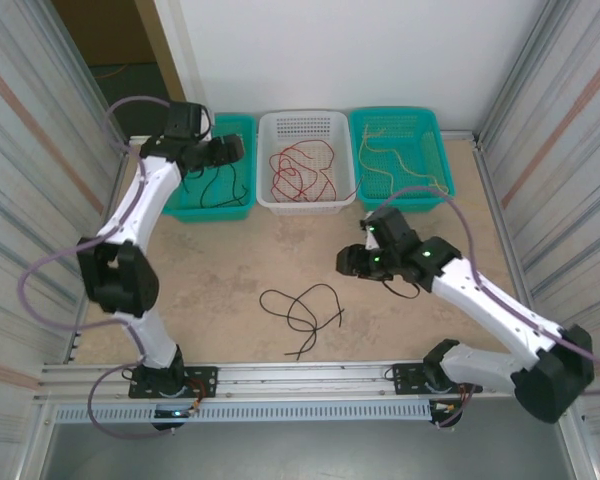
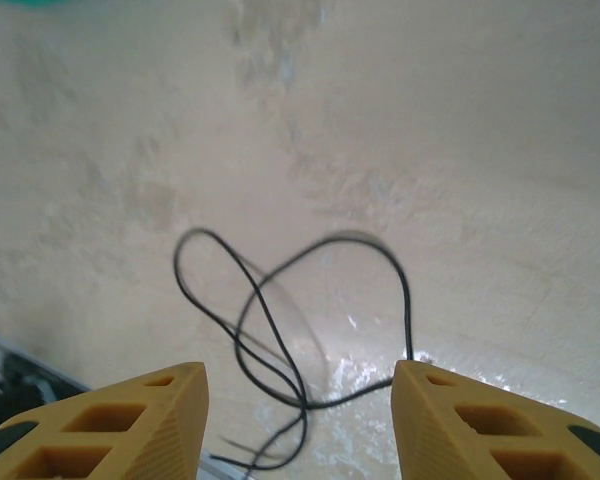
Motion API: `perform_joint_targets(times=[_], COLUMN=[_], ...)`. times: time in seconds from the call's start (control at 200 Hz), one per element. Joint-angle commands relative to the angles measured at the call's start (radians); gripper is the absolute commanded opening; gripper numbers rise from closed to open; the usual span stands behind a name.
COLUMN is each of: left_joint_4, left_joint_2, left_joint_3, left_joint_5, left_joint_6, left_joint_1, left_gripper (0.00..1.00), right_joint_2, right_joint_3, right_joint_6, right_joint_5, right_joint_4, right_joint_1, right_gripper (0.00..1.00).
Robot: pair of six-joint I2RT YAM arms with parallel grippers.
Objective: Untangle the cables
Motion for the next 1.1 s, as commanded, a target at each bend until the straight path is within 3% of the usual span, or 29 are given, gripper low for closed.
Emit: perform_joint_targets(times=[0.0, 0.06, 0.261, 0.396, 0.511, 0.641, 0.827, 1.092], left_joint_4=[-0.006, 0.012, 0.072, 0.084, 0.095, 0.143, 0.222, 0.432], left_joint_2=[-0.258, -0.387, -0.758, -0.924, -1.02, -1.068, -1.026, -0.963], left_joint_3=[-0.177, -0.32, -0.762, -0.935, -0.985, -1.014, -1.0, -1.079], left_joint_5=[-0.022, -0.024, 0.032, 0.041, 0.026, 0.003, 0.034, 0.163], left_joint_6=[-0.055, -0.092, -0.244, -0.359, -0.367, -0.371, -0.358, -0.434], left_joint_1=[-0.044, -0.093, -0.289, -0.325, -0.329, -0.329, -0.329, -0.33], left_gripper=[0.81, 0.77, 0.72, 0.67, 0.66, 0.65, 0.64, 0.63], right_joint_2=[0.084, 0.151, 0.352, 0.495, 0.593, 0.661, 0.659, 0.429], right_joint_3=[0.034, 0.038, 0.081, 0.126, 0.166, 0.201, 0.222, 0.281], right_joint_6=[-0.063, -0.082, -0.139, -0.168, -0.175, -0.179, -0.158, -0.167], right_joint_5=[-0.014, -0.061, -0.127, -0.153, -0.176, -0.175, -0.099, -0.02], right_joint_4=[-0.025, -0.017, -0.012, -0.023, -0.028, -0.038, -0.057, -0.092], right_joint_1=[0.084, 0.112, 0.19, 0.225, 0.233, 0.237, 0.238, 0.24], right_gripper=[0.57, 0.62, 0.6, 0.47, 0.42, 0.36, 0.0, 0.0])
